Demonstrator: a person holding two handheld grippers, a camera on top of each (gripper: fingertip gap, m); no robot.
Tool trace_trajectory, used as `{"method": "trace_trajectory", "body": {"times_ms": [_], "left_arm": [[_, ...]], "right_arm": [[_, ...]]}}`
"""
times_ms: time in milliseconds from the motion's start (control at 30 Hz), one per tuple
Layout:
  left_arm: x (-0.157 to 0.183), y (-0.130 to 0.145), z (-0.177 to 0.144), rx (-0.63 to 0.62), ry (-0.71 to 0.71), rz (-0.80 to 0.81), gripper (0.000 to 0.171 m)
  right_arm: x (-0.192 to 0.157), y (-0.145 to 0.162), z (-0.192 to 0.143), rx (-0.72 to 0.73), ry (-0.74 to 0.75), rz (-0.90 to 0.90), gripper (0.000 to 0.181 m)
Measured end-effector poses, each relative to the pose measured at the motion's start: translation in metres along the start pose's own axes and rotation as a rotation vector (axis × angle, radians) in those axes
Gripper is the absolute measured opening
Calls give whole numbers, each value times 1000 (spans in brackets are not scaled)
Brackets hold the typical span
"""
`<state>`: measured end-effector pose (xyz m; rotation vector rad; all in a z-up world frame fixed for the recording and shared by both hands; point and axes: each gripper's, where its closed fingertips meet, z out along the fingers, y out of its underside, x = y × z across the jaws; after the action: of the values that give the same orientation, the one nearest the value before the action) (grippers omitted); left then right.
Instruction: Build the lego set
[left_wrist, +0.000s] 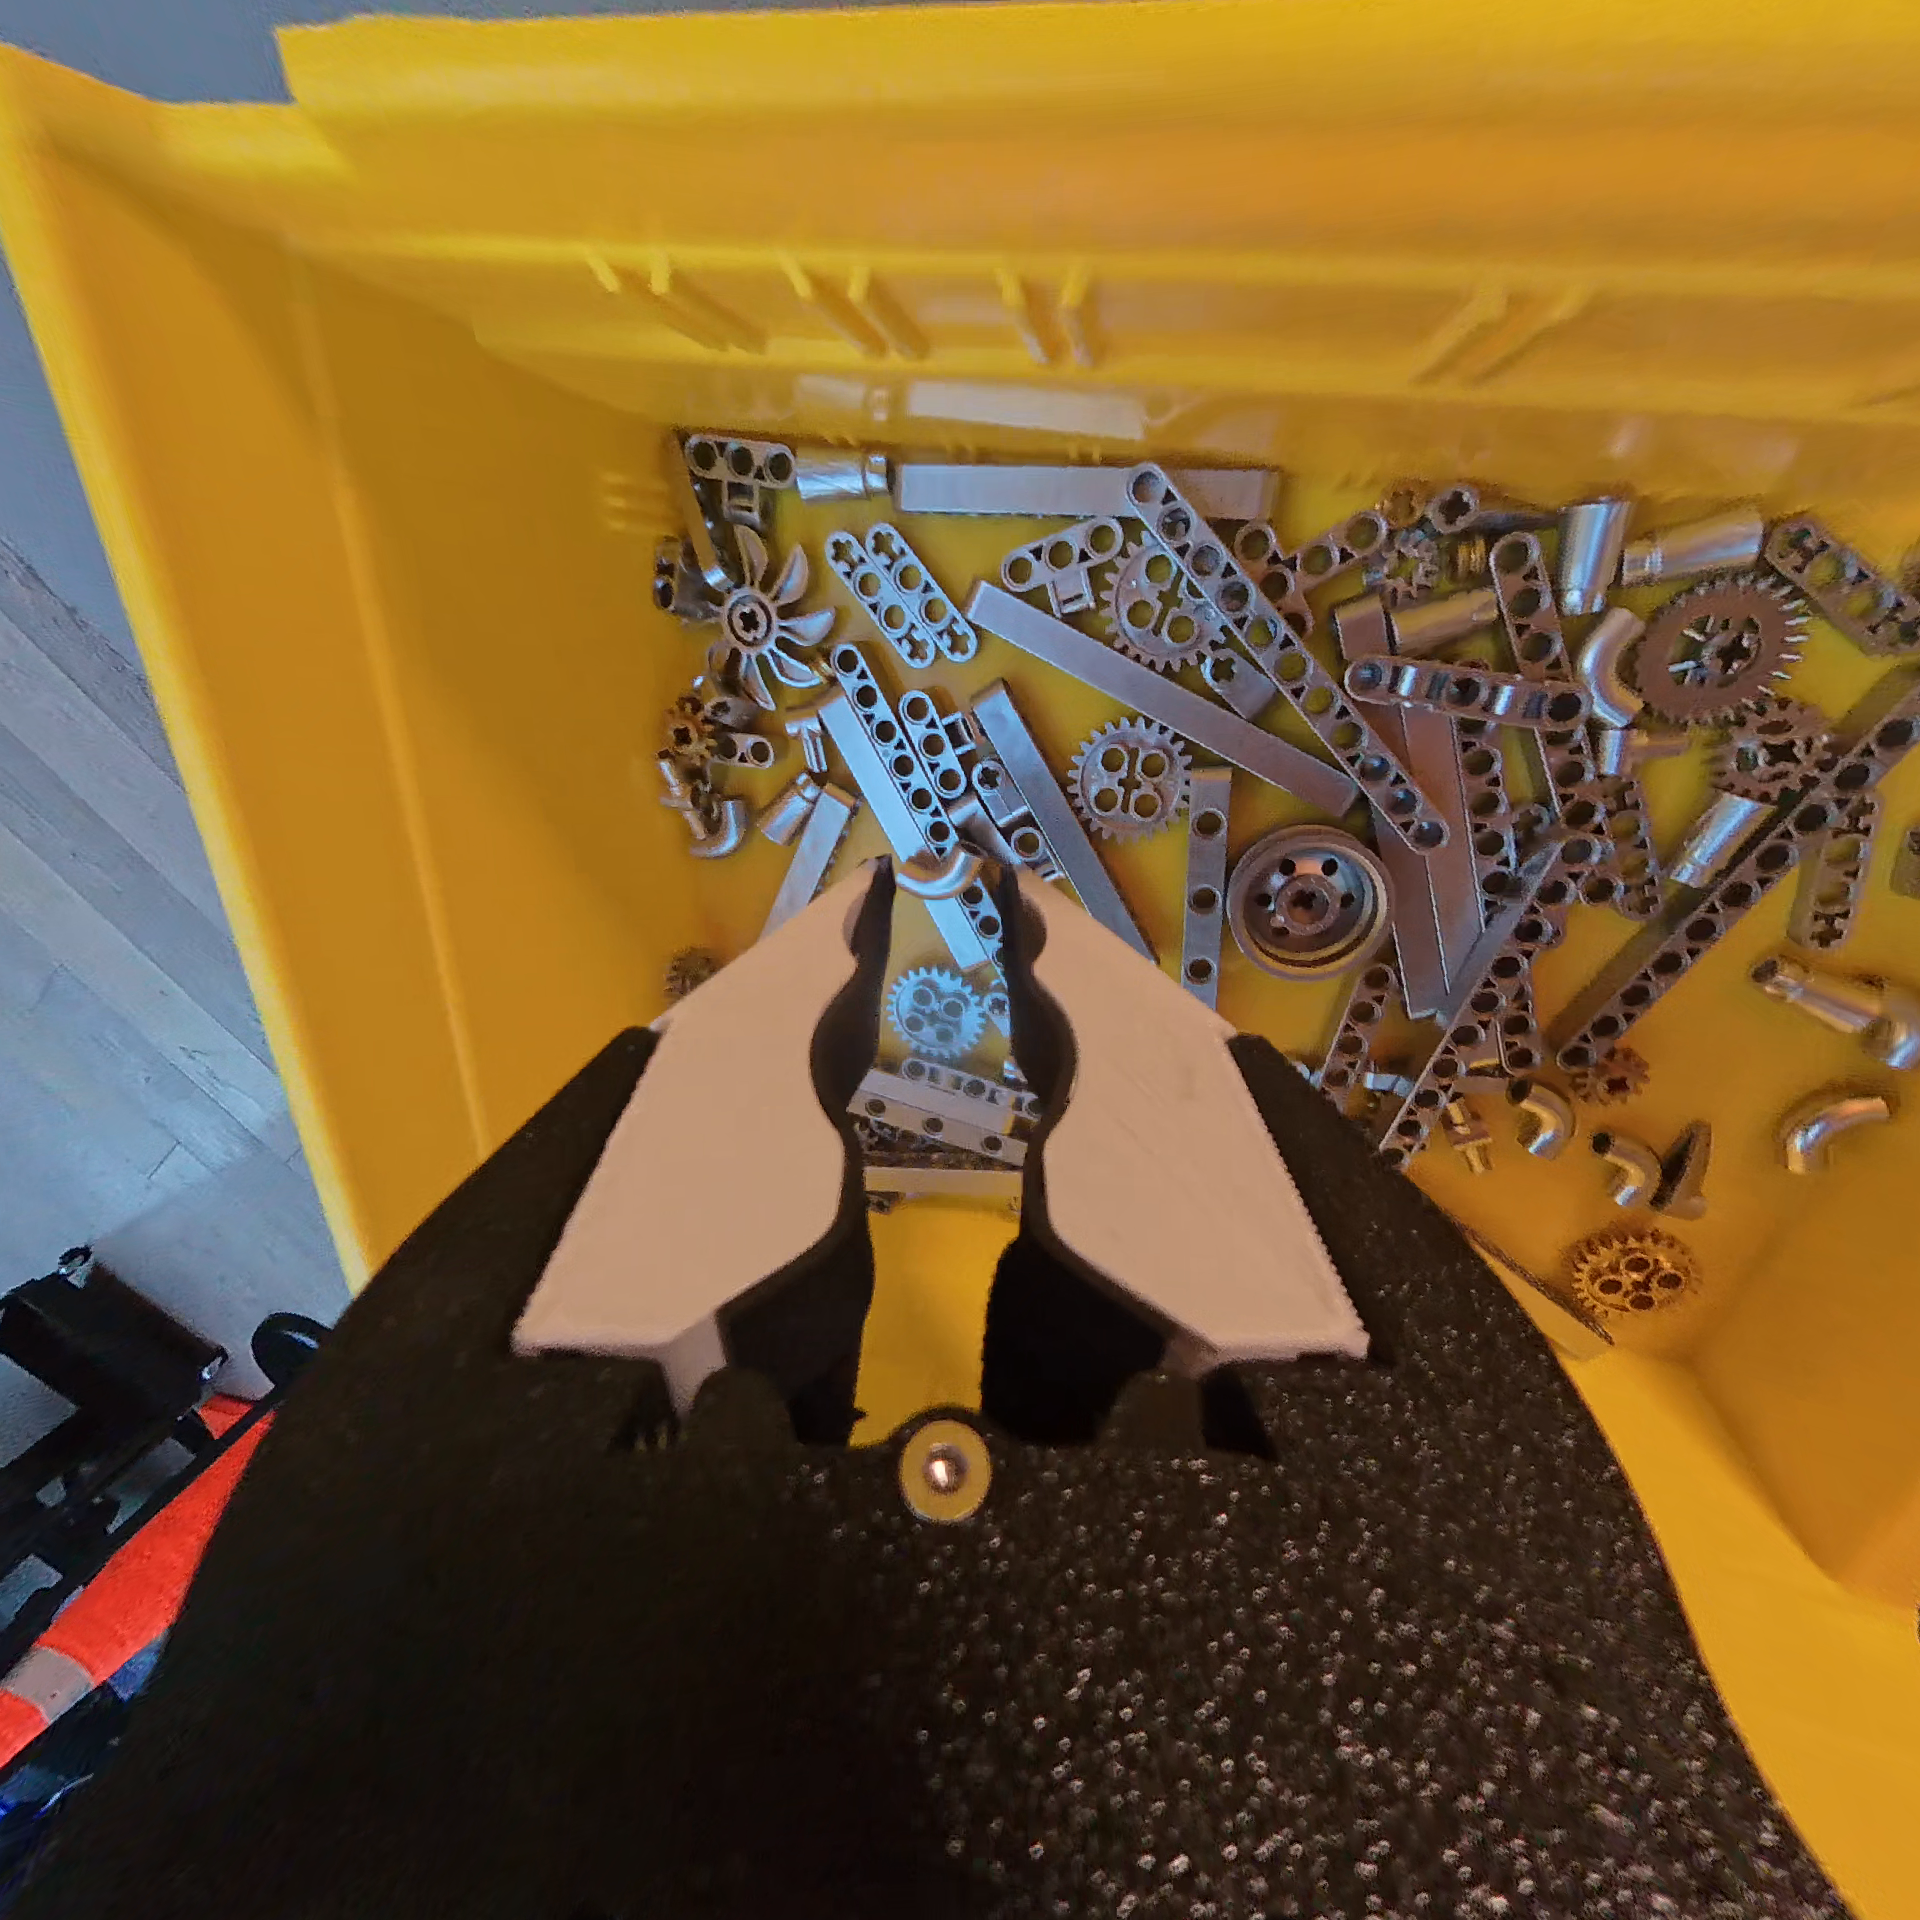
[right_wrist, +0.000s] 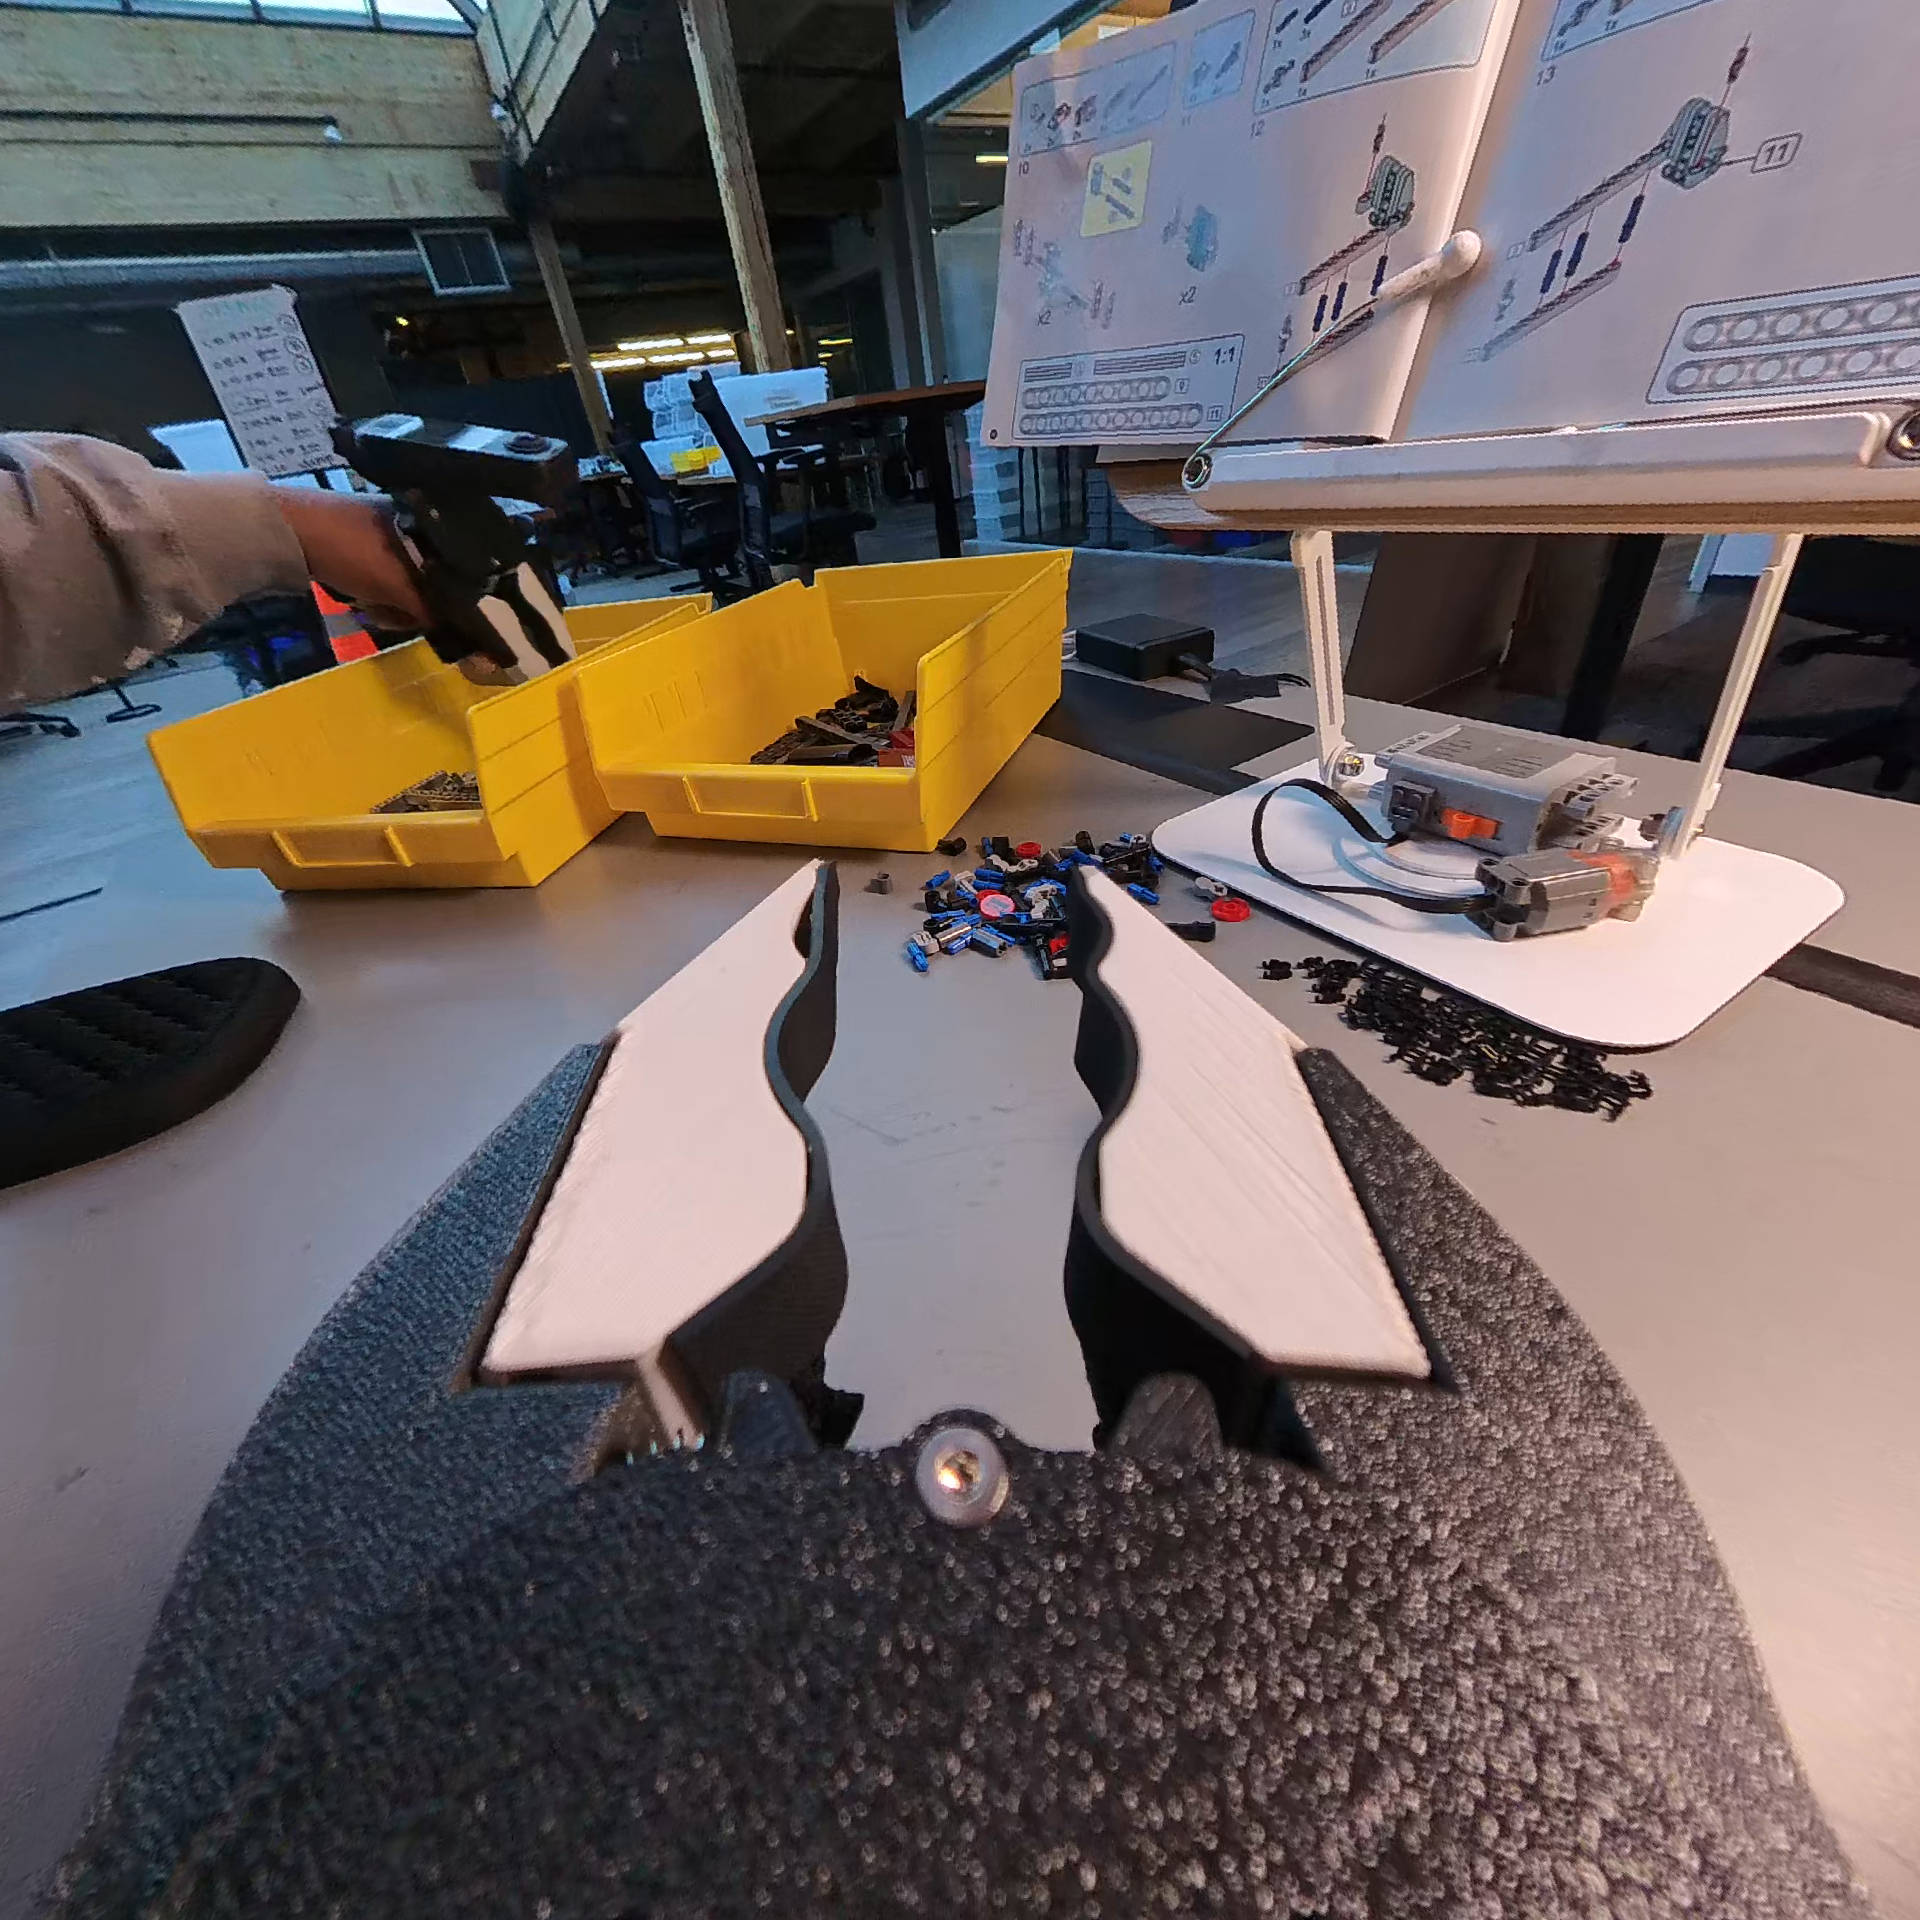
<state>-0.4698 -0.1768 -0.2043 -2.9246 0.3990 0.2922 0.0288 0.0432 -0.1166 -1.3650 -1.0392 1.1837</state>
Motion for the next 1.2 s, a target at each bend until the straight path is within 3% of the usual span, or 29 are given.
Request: {"method": "trace_trajectory", "body": {"times_ms": [267, 333, 567, 767, 967, 1200], "left_arm": [[-5, -15, 25, 10, 78, -66, 24], [-2, -17, 28, 19, 118, -79, 15], [4, 6, 31, -105, 162, -17, 8], [4, -14, 20, 17, 150, 31, 8], [0, -10, 30, -43, 162, 54, 14], [1, -14, 36, -47, 202, 44, 6]], "right_arm": [[0, 0, 0, -2, 5, -7, 42], [1, 0, 0, 1, 7, -2, 42], [4, -2, -2, 16, 7, 28, 42], [6, -3, -3, 27, 1, 64, 42], [9, -5, -5, 60, -19, 149, 42], [11, -9, -9, 101, -43, 218, 42]]}}
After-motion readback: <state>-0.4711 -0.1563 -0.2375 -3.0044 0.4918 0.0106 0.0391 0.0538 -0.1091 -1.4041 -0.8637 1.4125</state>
